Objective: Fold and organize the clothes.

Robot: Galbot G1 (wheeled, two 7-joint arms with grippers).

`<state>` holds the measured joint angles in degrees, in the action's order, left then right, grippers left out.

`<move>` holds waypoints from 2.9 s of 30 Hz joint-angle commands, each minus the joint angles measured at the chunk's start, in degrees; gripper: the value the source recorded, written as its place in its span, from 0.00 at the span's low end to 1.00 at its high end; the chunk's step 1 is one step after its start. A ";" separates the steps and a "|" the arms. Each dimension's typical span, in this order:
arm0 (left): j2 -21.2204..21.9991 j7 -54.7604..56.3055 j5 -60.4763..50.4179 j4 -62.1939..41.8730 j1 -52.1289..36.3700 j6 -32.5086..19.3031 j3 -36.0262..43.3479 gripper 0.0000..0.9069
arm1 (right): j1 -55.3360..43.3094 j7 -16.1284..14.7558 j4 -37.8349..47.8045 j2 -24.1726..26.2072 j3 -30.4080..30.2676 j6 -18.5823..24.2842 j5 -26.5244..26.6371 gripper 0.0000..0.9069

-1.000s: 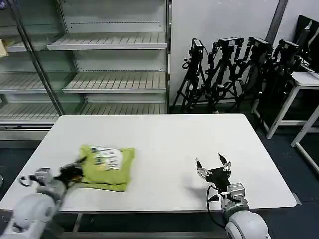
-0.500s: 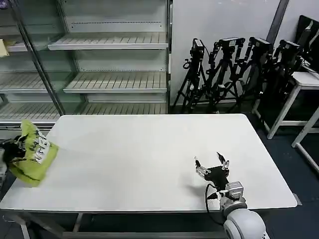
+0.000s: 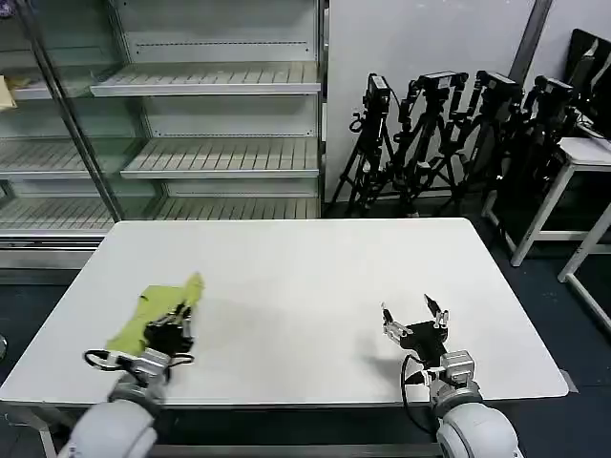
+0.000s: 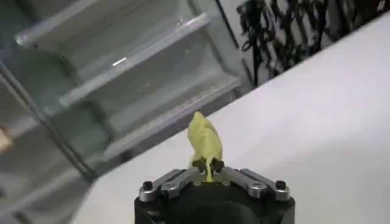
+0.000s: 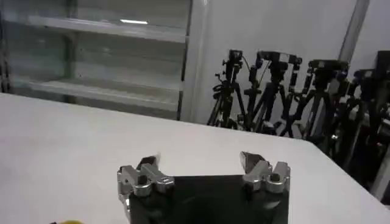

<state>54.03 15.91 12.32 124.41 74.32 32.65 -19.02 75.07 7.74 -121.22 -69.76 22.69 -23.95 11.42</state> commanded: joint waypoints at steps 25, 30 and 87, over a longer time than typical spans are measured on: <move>23.00 21.17 34.97 -4.63 -19.69 0.37 18.68 1.00 | -3.69 -0.38 0.59 0.26 2.35 -1.68 0.05 1.00; 24.77 19.70 36.02 -4.62 -20.60 0.37 18.44 1.00 | -3.68 -0.31 0.73 -0.38 2.99 -1.48 -0.38 1.00; 8.95 -28.92 0.83 -23.69 -10.88 -27.21 -14.74 1.00 | -12.50 -1.30 13.70 -5.05 0.44 8.42 -8.25 1.00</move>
<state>63.36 -11.88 13.80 101.29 63.14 6.10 -33.01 62.64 7.13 -107.55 -74.74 23.17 -15.38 3.54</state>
